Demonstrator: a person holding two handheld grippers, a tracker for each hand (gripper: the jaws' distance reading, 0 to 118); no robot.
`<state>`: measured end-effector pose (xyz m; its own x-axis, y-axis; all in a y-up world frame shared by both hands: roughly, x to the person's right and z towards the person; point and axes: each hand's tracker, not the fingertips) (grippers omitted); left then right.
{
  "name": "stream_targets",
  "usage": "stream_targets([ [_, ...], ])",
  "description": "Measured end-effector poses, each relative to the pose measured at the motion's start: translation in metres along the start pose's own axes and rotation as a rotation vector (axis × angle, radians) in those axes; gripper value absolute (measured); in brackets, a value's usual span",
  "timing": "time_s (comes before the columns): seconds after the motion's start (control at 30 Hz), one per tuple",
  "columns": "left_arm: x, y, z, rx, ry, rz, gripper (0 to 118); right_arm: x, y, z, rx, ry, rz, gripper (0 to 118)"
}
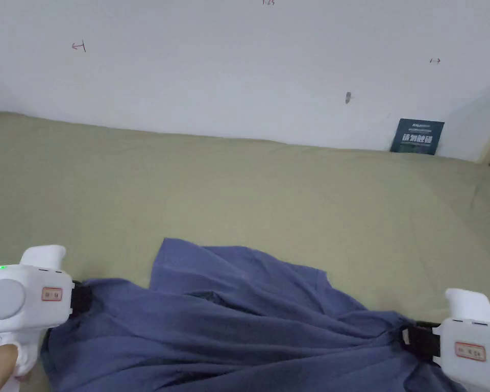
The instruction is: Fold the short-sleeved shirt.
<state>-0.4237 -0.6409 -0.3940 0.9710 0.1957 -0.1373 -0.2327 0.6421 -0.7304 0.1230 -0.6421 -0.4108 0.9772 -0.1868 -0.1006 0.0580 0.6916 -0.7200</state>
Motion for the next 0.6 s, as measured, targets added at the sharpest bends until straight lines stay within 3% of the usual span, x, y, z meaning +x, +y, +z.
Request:
stream_targets([
  [0.17, 0.005, 0.035, 0.043, 0.119, -0.068, -0.020, 3, -0.017, 0.028, 0.027, 0.153, 0.028, 0.101, 0],
  [0.23, 0.009, 0.050, 0.054, 0.187, -0.021, -0.050, 3, -0.027, 0.043, 0.036, 0.211, 0.036, 0.139, 0],
  [0.37, 0.014, 0.082, 0.079, 0.278, -0.053, -0.060, 3, -0.037, 0.080, 0.050, 0.288, 0.054, 0.139, 0],
  [0.6, 0.023, 0.153, 0.100, 0.381, -0.061, -0.079, 3, -0.053, 0.155, 0.061, 0.402, 0.038, 0.216, 0],
])
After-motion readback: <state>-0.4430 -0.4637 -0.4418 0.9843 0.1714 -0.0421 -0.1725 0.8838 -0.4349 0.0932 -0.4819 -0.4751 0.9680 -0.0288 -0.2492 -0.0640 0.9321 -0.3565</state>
